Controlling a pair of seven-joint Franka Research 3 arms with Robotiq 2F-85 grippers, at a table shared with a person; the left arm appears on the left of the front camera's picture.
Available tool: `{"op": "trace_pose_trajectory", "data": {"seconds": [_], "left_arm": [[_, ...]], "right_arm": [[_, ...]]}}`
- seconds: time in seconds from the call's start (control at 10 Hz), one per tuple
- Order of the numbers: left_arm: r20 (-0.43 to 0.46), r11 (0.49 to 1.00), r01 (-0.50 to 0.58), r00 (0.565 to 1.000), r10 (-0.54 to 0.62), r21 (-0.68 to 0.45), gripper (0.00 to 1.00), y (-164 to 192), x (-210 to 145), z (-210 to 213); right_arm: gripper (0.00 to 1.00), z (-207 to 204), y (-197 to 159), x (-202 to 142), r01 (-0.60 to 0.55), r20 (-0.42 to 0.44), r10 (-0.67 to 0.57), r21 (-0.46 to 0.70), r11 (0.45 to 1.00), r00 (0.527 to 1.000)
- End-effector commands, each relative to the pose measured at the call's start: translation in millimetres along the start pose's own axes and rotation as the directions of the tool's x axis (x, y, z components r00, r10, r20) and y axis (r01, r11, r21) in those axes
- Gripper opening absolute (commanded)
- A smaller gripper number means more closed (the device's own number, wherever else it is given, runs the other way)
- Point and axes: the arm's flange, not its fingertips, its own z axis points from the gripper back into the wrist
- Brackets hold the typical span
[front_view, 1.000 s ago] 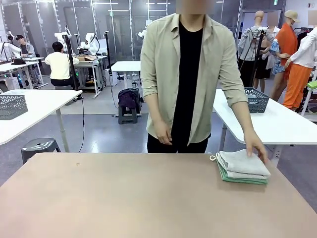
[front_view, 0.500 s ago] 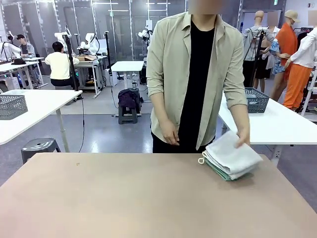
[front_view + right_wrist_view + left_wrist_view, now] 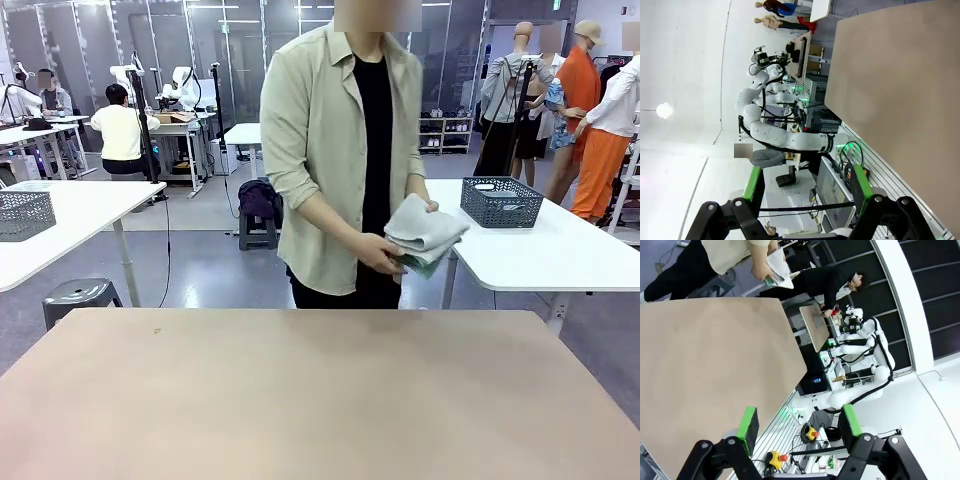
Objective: Fold the towels and place them in the basket.
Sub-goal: Stack the folded Towel with hook on the right side of the table.
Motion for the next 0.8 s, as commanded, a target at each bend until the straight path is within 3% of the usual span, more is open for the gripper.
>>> {"op": "trace_pose_trajectory", "data": {"seconds": [0.0, 0.3, 0.7], "left_arm": [[0.002, 1.0, -0.006, 1.0, 0.006, 0.009, 0.84, 0, -3, 4], [0.006, 1.0, -0.003, 1.0, 0.003, 0.003, 0.84, 0, -2, 4], [-0.072, 0.984, -0.073, 0.995, 0.062, -0.164, 0.84, -17, -2, 12]], "right_arm": [[0.87, 0, -1, -1, 0.002, 0.003, -0.002, 0.001, 1.0, 1.0], [0.87, 0, 0, 0, 0.0, 0.001, 0.0, 0.0, 1.0, 1.0], [0.87, 9, 2, -2, 0.058, 0.04, -0.058, 0.012, 0.998, 0.998]]}}
